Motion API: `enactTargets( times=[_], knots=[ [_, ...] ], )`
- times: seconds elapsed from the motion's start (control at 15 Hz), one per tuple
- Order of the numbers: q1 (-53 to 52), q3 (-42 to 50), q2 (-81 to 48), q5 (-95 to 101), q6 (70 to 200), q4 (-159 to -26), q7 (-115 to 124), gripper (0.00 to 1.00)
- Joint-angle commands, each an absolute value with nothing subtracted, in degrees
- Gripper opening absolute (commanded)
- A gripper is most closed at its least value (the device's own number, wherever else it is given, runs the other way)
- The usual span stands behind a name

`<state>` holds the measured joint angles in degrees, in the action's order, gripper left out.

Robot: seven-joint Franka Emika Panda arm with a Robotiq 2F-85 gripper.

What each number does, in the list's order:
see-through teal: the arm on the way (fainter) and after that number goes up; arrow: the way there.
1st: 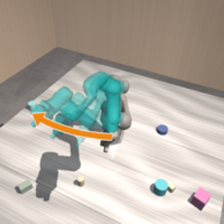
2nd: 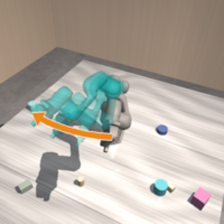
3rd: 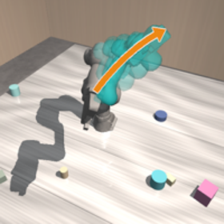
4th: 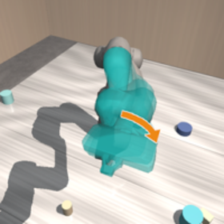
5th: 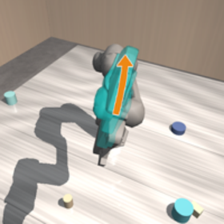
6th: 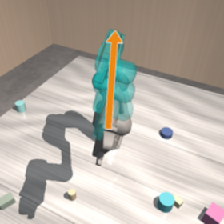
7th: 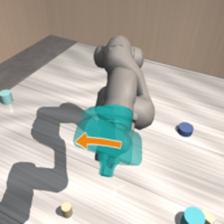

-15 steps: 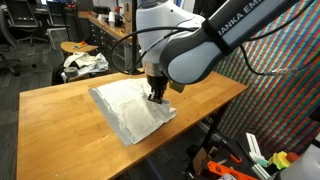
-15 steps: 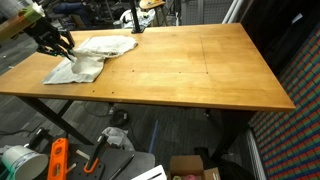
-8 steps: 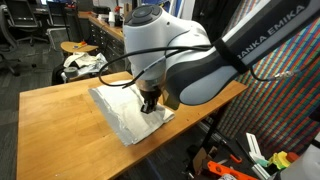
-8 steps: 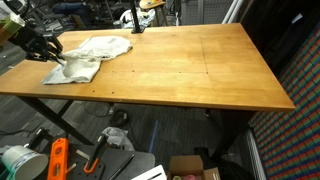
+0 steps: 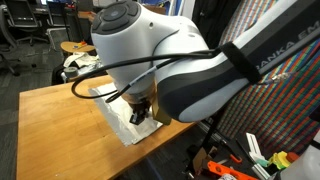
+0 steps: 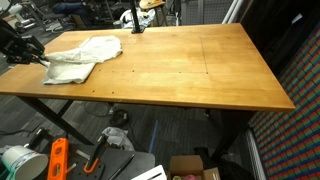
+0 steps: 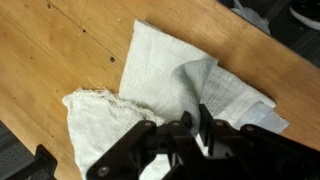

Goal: Fold the white towel from right to left

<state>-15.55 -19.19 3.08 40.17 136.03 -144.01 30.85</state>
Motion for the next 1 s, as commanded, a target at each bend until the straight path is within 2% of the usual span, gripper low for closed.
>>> enactTargets(
  times=[0.0, 0.6, 0.67, 0.73, 0.8, 0.93],
  knots=[
    [-17.54, -20.82, 1.92, 39.59, 132.06, -140.37, 34.18, 0.02],
    [-19.82, -20.51, -5.64, 42.43, 129.17, -131.61, 41.96, 0.03],
    [-20.00, -20.23, -6.56, 42.86, 128.71, -130.78, 42.42, 0.08],
    [-20.10, -19.94, -7.36, 42.98, 128.40, -130.12, 42.30, 0.34],
    [-20.21, -19.58, -7.89, 43.69, 127.48, -129.68, 42.00, 0.35],
    [-20.18, -19.11, -8.17, 42.97, 125.65, -129.39, 39.27, 0.48]
  ],
)
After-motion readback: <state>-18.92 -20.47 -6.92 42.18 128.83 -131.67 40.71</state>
